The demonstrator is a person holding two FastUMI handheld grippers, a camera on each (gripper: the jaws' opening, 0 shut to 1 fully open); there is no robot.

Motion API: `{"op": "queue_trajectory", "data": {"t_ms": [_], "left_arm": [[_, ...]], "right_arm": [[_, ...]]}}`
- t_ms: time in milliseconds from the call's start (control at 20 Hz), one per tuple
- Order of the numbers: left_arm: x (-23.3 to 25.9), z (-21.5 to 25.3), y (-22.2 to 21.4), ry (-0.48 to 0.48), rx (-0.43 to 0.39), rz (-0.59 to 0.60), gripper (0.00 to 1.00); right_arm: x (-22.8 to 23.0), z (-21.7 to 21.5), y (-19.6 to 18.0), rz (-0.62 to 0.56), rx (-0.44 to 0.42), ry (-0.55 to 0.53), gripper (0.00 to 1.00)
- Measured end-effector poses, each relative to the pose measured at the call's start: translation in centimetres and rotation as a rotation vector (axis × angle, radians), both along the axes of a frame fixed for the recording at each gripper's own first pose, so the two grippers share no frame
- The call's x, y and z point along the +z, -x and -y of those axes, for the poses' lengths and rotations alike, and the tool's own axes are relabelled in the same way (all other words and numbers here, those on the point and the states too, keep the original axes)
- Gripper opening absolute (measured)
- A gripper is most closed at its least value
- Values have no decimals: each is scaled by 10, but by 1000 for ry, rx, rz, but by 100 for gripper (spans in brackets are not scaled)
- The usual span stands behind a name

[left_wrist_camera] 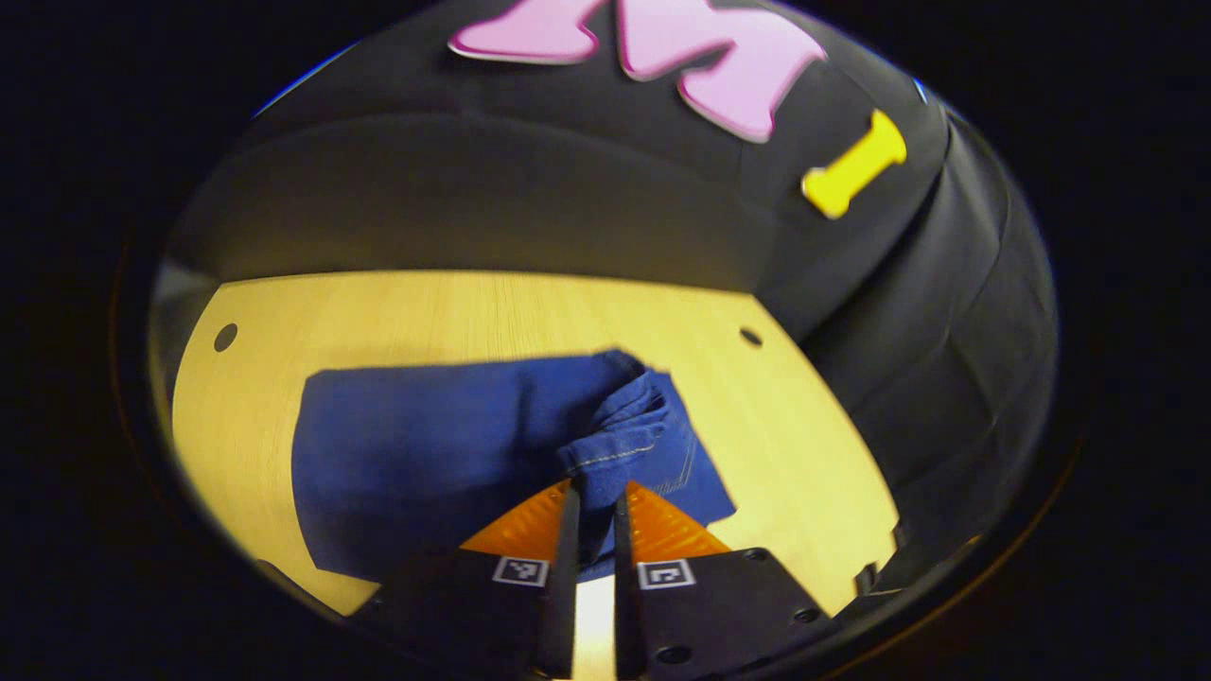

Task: Grasp the waist and the cuffs of the jeans and fold them to make the two legs overlap; first hold the waist and fold one-third of the jeans toward the cuffs, then hold the cuffs and fold the remaining one-third in the same direction to finish folding.

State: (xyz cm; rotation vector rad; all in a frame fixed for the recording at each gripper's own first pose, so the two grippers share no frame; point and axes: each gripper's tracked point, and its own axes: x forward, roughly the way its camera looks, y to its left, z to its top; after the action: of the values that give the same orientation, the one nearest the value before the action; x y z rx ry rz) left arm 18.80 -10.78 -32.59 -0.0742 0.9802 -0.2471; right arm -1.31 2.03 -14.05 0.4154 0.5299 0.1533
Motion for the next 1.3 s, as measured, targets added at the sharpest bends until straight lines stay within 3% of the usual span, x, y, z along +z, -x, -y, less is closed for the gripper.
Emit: {"op": "queue_trajectory", "data": {"t_ms": [100, 250, 350, 400, 450, 500, 550, 650, 850, 950, 1150, 1300], "left_arm": [[-18, 1, 27, -100, -65, -38, 46], [-1, 5, 44, -143, -89, 69, 100], [44, -7, 60, -217, -101, 237, 92], [76, -13, 72, -240, -99, 331, 98], [106, -14, 89, -240, -91, 407, 98], [134, -15, 109, -235, -71, 474, 97], [158, -15, 128, -227, -55, 517, 96], [201, -21, 162, -225, 3, 575, 96], [293, -13, 221, -170, 172, 696, 96], [329, -12, 241, -187, 233, 768, 96], [373, 9, 274, -233, 253, 838, 98], [389, 18, 290, -280, 272, 871, 97]], "right_arm": [[5, 14, 25, -3, -45, 26, 77], [12, 32, 65, 5, -73, 109, 78], [23, 38, 78, 33, -79, 171, 80], [33, 38, 80, 52, -77, 196, 81], [42, 39, 78, 79, -80, 220, 72], [52, 38, 74, 112, -84, 234, 83], [64, 40, 68, 152, -96, 244, 85], [88, 37, 53, 231, -92, 247, 99], [102, 39, 16, 358, -74, 327, 99], [117, 43, 12, 413, -60, 324, 98], [135, 31, 17, 472, 18, 239, 98], [147, 24, 24, 531, 80, 239, 98]]}}
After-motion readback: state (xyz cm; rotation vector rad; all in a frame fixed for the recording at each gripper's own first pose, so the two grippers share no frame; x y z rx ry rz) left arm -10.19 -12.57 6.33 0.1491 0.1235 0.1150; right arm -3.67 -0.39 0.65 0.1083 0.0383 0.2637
